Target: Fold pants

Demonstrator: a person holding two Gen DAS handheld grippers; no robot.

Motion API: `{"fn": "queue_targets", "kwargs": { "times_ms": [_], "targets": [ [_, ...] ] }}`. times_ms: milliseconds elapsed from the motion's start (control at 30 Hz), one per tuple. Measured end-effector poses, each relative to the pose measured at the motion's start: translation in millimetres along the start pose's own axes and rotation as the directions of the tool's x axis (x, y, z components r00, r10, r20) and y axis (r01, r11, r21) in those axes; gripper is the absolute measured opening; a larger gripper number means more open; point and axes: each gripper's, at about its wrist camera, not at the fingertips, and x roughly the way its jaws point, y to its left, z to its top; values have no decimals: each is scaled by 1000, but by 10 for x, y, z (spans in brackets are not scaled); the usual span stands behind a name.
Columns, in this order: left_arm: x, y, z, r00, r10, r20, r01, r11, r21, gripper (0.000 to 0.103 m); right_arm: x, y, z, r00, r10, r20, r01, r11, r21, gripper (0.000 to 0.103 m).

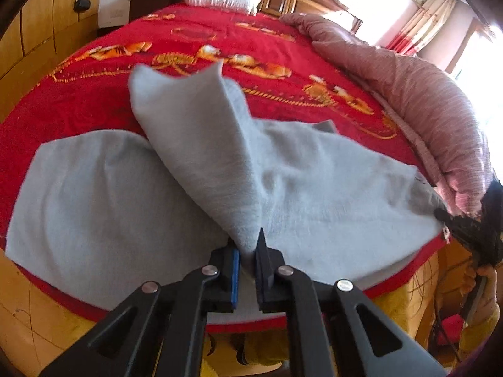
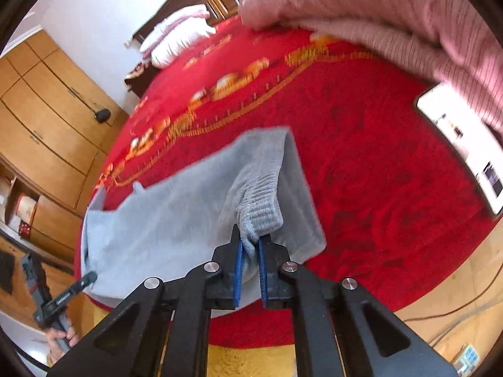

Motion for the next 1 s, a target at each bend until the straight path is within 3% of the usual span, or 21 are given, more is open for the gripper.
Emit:
{"fn": "queue_targets", "kwargs": {
  "times_ms": [100,200,267,333,400,467,600,733,1000],
  "targets": [
    [-71,-42,-117,1000,-8,-9,8,1000,13,8,4,0,-19,1000,-21,-7,21,999,-27,10],
    [97,-77,-258,998,41,-47,-38,998,51,11,162,-58,-106,996,-75,-51,73,996,-48,10],
    [269,-26,-337,994,44,-102,-41,999,34,16,327,-116,-206,986,-133,-102,125,989,-81,10],
    [296,25,-368,994,26,-104,-24,1000,18,18,431,-135,-286,979,-162,-125,148,982,-115,10],
    [226,52,-355,995,16,-102,-14,1000,20,27,417,-81,-296,976,-185,-116,167,974,-150,11],
    [109,82,-349,996,43,-81,-41,999,25,47,372,-2,-284,970,-216,-109,194,964,-182,14],
    [-187,123,-278,999,45,-17,-45,999,16,51,153,300,-292,956,-293,-27,273,917,-292,20],
    [-299,107,100,993,102,55,-103,994,21,58,-7,575,-286,960,-279,16,268,903,-335,32],
    [18,95,1075,976,199,94,-197,980,-29,59,309,897,-402,979,-195,-66,162,927,-338,33]
  ]
}}
